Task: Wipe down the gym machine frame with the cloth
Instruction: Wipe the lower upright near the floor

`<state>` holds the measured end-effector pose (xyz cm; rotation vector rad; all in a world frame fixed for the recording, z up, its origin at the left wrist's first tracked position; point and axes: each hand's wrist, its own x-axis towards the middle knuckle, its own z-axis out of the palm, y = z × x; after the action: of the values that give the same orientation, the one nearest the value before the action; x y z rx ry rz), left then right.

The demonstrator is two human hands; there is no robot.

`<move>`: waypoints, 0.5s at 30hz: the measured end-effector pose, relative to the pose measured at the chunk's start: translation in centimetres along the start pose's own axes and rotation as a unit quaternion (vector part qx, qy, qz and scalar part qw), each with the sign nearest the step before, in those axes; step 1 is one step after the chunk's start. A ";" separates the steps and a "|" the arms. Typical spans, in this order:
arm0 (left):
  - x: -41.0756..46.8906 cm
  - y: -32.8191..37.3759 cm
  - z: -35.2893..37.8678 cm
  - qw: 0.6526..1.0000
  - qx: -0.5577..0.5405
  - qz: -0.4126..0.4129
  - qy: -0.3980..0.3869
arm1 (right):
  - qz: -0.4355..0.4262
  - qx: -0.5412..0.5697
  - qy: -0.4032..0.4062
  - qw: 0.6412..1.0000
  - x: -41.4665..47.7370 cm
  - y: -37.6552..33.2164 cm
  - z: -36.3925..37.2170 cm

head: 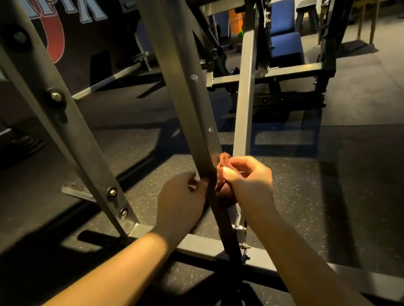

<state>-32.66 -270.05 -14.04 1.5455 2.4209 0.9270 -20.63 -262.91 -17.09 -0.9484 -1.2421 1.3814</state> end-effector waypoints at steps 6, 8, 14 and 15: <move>0.0 3.9 -3.8 0.970 -0.103 0.130 0.179 | 0.148 0.022 0.000 0.989 -1.9 3.3 -0.5; 0.0 4.2 -3.7 0.969 -0.119 0.109 0.185 | 0.129 0.000 0.018 0.991 -2.0 2.4 0.2; 0.5 4.5 -4.0 0.969 -0.117 0.105 0.192 | -0.155 -0.074 0.071 0.983 0.4 -5.9 2.9; 0.5 4.5 -4.0 0.969 -0.121 0.102 0.190 | -0.167 -0.089 0.071 0.979 0.5 -5.3 2.9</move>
<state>-31.05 -270.09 -8.20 1.6717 2.2847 1.6257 -22.59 -263.20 -11.36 -0.8937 -1.3598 0.9366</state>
